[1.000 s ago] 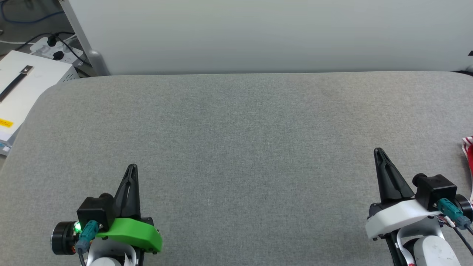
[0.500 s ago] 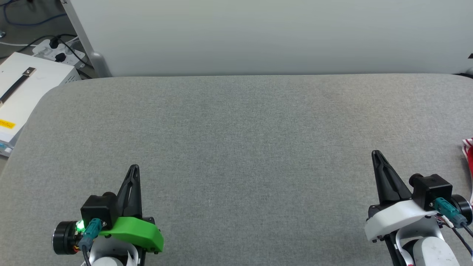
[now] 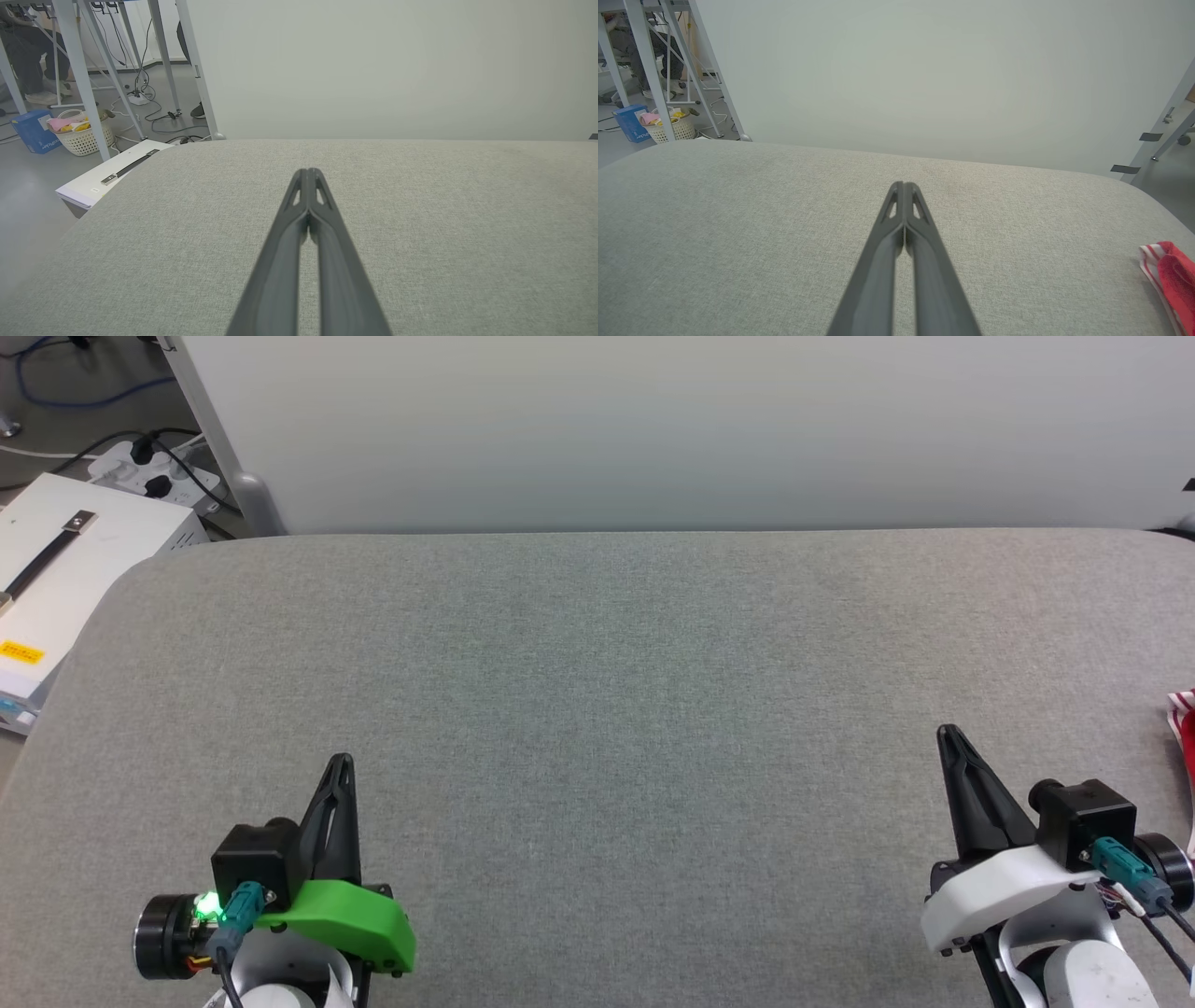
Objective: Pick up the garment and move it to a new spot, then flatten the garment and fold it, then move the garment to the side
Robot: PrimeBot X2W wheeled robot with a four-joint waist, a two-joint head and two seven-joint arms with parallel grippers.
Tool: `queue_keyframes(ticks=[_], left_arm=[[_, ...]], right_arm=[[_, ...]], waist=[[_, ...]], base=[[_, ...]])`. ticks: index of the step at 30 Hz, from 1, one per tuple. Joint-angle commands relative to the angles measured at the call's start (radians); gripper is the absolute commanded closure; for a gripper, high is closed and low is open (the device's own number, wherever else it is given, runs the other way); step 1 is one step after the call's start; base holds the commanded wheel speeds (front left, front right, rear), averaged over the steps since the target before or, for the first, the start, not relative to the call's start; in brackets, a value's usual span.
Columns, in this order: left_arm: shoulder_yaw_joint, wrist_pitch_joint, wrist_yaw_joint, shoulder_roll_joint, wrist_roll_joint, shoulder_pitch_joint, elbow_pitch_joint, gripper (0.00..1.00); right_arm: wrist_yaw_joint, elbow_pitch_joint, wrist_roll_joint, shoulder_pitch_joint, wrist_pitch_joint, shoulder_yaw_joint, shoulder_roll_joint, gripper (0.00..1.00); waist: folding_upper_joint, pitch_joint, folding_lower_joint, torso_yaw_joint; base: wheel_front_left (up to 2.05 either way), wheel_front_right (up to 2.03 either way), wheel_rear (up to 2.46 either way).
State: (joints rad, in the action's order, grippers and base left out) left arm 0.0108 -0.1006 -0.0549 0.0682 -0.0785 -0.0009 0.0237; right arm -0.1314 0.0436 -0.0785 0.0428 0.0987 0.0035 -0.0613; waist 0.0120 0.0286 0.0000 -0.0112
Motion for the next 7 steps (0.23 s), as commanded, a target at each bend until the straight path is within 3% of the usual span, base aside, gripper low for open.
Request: queue_keyframes(ticks=[1,7], left_arm=[[0.0,0.007,0.009,-0.006,0.014,0.001,-0.004,1.0],[-0.001,0.019,0.015,-0.007,0.022,0.001,-0.007,1.0]], right_arm=[[0.0,-0.009,0.015,-0.015,-0.006,-0.001,0.004,1.0],[0.001,-0.013,0.023,-0.018,-0.018,-0.001,0.005,1.0]], waist=[[-0.0076,-0.001,0.0,0.0],[-0.0081,-0.004,0.0,0.002]], base=[[0.0,0.0,0.0],[0.0,0.0,0.0]])
